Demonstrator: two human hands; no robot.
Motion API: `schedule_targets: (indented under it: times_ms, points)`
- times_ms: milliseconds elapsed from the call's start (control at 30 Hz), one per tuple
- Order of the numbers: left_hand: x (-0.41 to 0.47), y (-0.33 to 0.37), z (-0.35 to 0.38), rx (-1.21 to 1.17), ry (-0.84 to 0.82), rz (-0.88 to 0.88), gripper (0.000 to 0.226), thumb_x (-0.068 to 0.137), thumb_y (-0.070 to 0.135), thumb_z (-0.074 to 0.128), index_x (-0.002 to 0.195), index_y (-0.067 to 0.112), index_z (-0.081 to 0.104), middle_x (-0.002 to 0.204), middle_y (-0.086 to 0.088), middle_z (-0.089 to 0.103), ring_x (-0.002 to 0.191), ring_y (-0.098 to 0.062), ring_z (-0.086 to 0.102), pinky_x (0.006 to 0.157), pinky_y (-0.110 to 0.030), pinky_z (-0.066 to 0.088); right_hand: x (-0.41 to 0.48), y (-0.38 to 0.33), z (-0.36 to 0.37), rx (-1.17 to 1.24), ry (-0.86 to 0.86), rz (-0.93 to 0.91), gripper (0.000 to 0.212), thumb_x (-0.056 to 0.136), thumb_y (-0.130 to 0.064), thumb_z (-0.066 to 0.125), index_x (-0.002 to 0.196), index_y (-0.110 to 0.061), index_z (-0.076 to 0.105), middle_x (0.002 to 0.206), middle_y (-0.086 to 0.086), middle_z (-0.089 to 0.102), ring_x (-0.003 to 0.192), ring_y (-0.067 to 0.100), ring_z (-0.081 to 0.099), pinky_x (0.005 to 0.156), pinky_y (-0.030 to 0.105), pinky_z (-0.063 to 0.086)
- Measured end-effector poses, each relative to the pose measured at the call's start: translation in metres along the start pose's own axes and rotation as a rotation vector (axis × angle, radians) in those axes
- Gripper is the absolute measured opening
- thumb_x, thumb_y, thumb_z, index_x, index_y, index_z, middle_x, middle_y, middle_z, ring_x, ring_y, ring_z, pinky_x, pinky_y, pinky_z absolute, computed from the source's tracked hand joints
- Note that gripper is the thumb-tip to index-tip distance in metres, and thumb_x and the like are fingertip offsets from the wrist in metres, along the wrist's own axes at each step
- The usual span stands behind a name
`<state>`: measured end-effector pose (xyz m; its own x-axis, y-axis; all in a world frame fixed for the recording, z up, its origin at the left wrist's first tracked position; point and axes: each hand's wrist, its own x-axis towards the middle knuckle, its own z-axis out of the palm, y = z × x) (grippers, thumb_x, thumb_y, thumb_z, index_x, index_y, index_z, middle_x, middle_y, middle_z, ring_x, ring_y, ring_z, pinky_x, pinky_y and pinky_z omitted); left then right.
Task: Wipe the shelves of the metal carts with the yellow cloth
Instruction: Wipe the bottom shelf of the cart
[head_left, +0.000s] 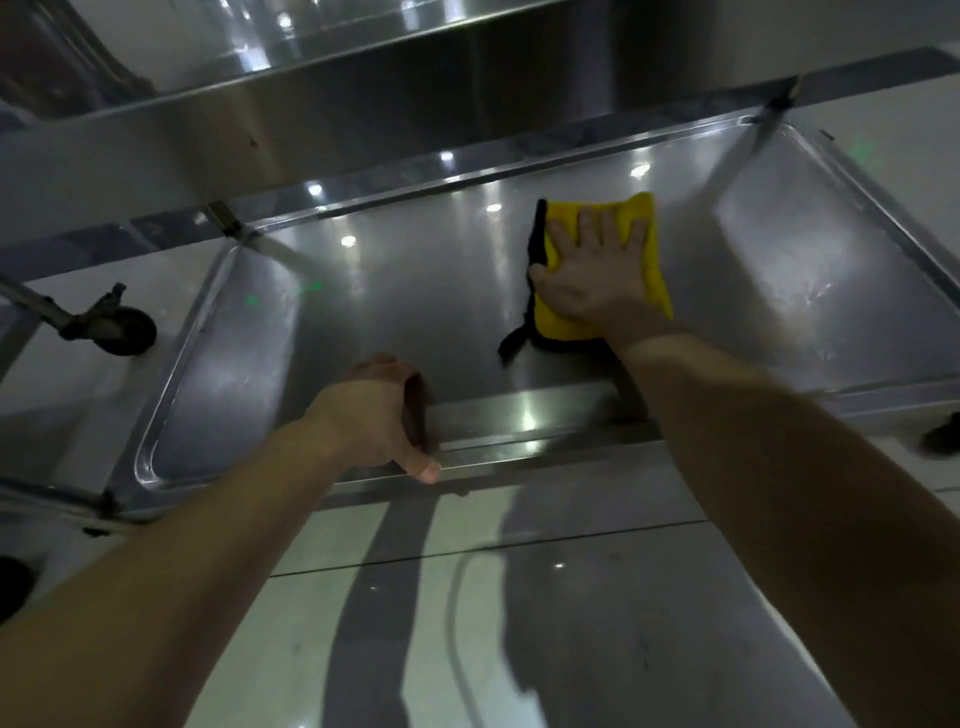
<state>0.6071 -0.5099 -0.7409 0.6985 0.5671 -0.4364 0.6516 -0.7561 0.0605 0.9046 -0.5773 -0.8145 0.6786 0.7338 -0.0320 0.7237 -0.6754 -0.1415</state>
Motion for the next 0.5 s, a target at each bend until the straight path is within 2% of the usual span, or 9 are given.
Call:
schedule_targets:
  times_ms: [100, 167, 267, 333, 400, 500]
  points:
    - [-0.002, -0.017, 0.002, -0.016, 0.006, 0.001, 0.118, 0.045, 0.057, 0.106, 0.146, 0.019, 0.058, 0.137, -0.001, 0.055, 0.124, -0.024, 0.058, 0.094, -0.029, 0.049, -0.034, -0.056, 0.013, -0.006, 0.004, -0.187, 0.086, 0.093, -0.075, 0.024, 0.17, -0.036, 0.016, 0.179, 0.009, 0.004, 0.165, 0.033, -0.001, 0.125, 0.069, -0.009]
    - [-0.006, -0.027, 0.002, -0.019, 0.008, 0.009, 0.12, 0.045, 0.058, 0.106, 0.147, 0.016, 0.058, 0.142, -0.003, 0.056, 0.13, -0.024, 0.055, 0.092, -0.027, 0.044, -0.07, -0.085, 0.022, -0.021, -0.014, -0.298, 0.088, 0.09, -0.074, 0.018, 0.17, -0.038, 0.015, 0.179, 0.007, 0.002, 0.165, 0.031, -0.003, 0.125, 0.067, -0.01]
    - [-0.011, -0.036, -0.002, -0.004, -0.017, -0.017, 0.127, 0.045, 0.057, 0.107, 0.151, 0.012, 0.054, 0.149, -0.007, 0.053, 0.139, -0.026, 0.05, 0.101, -0.028, 0.044, -0.116, -0.101, 0.027, -0.03, -0.033, -0.424, 0.083, 0.093, -0.07, 0.022, 0.169, -0.039, 0.015, 0.18, 0.003, 0.002, 0.165, 0.028, -0.004, 0.126, 0.064, -0.011]
    - [-0.016, -0.039, -0.006, -0.005, -0.03, -0.036, 0.132, 0.046, 0.057, 0.107, 0.157, 0.013, 0.048, 0.154, -0.007, 0.05, 0.143, -0.028, 0.048, 0.11, -0.03, 0.043, -0.135, -0.089, 0.023, -0.016, -0.037, -0.478, 0.077, 0.098, -0.065, 0.027, 0.17, -0.041, 0.013, 0.18, -0.002, 0.002, 0.166, 0.023, -0.004, 0.129, 0.059, -0.008]
    - [-0.022, -0.039, -0.007, -0.004, -0.044, -0.041, 0.137, 0.051, 0.056, 0.106, 0.163, 0.012, 0.041, 0.162, -0.009, 0.045, 0.148, -0.029, 0.046, 0.116, -0.031, 0.04, -0.147, -0.055, 0.015, -0.001, -0.047, -0.477, 0.077, 0.096, -0.063, 0.024, 0.169, -0.044, 0.01, 0.179, -0.008, 0.0, 0.165, 0.016, -0.004, 0.131, 0.054, -0.005]
    - [-0.027, -0.036, -0.01, -0.002, -0.07, -0.064, 0.131, 0.056, 0.051, 0.106, 0.162, 0.01, 0.042, 0.163, -0.011, 0.048, 0.146, -0.03, 0.05, 0.118, -0.033, 0.042, -0.155, 0.029, 0.001, -0.001, -0.04, -0.342, 0.081, 0.09, -0.066, 0.016, 0.168, -0.048, 0.007, 0.178, -0.013, -0.002, 0.164, 0.01, -0.006, 0.132, 0.05, -0.003]
